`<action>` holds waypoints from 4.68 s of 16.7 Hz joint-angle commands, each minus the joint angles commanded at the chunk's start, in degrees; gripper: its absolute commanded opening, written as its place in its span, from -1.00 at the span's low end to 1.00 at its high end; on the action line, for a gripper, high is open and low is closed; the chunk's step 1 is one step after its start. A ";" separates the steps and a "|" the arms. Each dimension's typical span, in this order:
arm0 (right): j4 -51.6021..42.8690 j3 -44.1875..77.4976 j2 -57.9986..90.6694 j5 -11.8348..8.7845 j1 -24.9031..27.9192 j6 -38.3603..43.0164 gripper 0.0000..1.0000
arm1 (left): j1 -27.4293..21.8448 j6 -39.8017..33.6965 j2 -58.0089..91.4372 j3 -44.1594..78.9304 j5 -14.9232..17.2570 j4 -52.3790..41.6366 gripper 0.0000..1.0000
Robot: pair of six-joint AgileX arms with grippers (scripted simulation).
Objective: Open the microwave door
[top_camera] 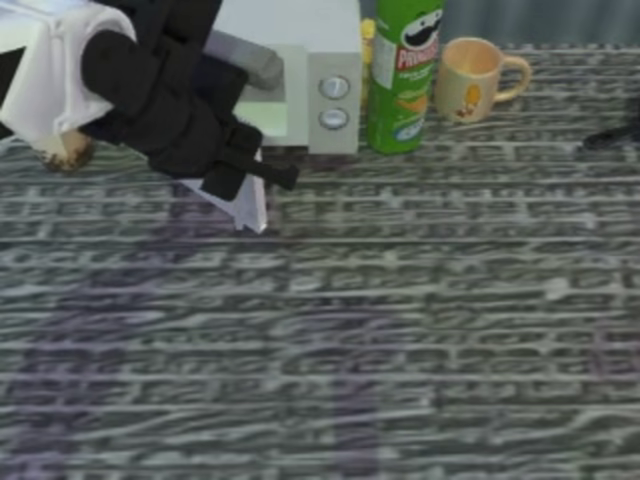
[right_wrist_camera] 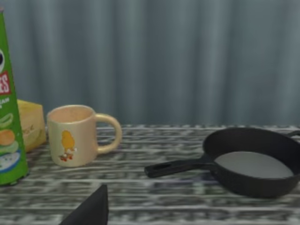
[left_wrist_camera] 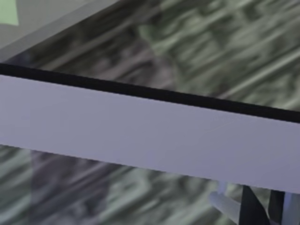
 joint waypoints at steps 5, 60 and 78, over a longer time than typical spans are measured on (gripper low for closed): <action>0.00 0.00 0.00 0.00 0.00 0.00 1.00 | -0.17 -0.02 0.10 -0.24 0.44 0.01 -1.00; 0.00 0.00 0.00 0.00 0.00 0.00 1.00 | 7.71 19.44 -6.04 -6.27 10.82 -2.44 -1.00; 0.00 0.00 0.00 0.00 0.00 0.00 1.00 | 7.94 20.25 -5.99 -6.37 11.36 -2.68 -1.00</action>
